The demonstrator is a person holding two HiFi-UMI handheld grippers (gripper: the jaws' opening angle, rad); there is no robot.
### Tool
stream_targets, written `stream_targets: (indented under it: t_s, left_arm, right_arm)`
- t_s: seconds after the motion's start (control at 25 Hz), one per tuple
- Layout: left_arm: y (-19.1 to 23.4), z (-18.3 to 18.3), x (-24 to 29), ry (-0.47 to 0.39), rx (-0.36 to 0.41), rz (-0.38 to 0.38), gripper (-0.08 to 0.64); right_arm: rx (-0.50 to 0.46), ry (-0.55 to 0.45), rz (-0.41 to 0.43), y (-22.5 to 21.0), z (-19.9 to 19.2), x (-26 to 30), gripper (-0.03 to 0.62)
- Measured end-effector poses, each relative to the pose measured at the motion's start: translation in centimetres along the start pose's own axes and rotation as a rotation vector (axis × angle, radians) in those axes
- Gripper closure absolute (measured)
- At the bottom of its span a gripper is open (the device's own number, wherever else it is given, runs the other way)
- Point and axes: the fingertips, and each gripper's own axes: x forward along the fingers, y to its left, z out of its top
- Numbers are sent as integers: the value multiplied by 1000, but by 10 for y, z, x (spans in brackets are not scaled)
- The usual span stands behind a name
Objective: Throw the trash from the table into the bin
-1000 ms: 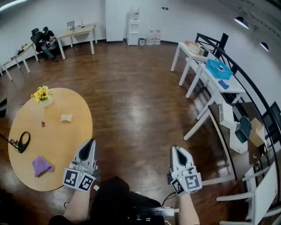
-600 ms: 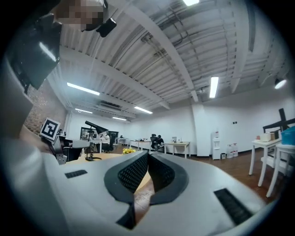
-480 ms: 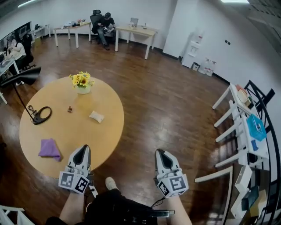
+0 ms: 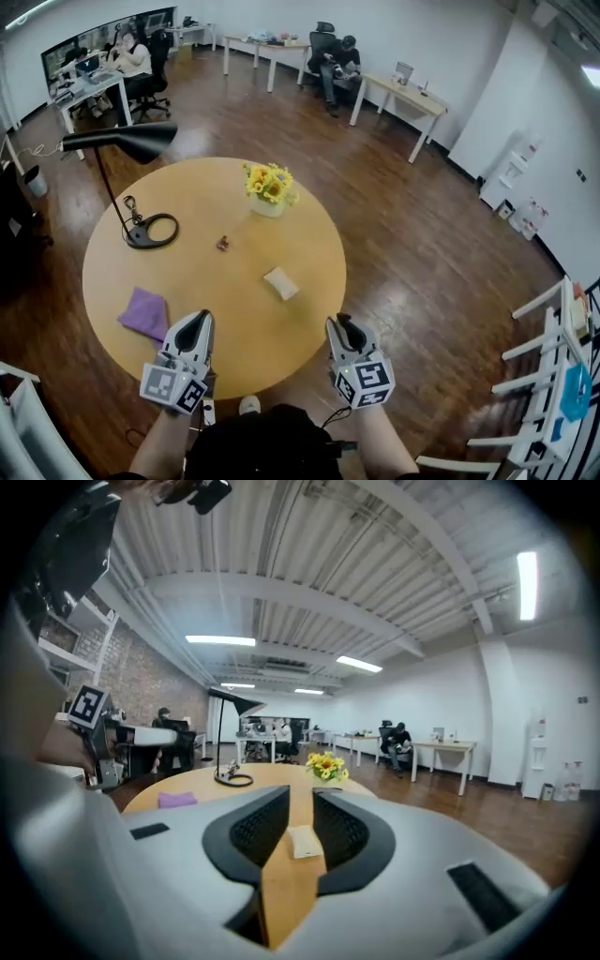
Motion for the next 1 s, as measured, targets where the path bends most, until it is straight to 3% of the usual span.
stream_targets:
  t_s: [0.12,0.32,0.4,0.6,1.0]
  left_arm:
    - [18,-2,-6,4,-6,101,552]
    - [36,-5,-28,28,-15,287,552]
    - [41,-8,-30,52,0,344,552]
    - [55,-30,-27,96,-16,455,552]
    - [56,-75,-22,159,-98,573,552]
  right_arm:
    - [-14,127,88,1,-34,63,386]
    - [-46,301,218,12,-85,153,326]
    - [-73,366,254,15,-103,183,270]
    - [-112,504,273,9,-148,232,270]
    - [-160,604,368,15,-189,253,270]
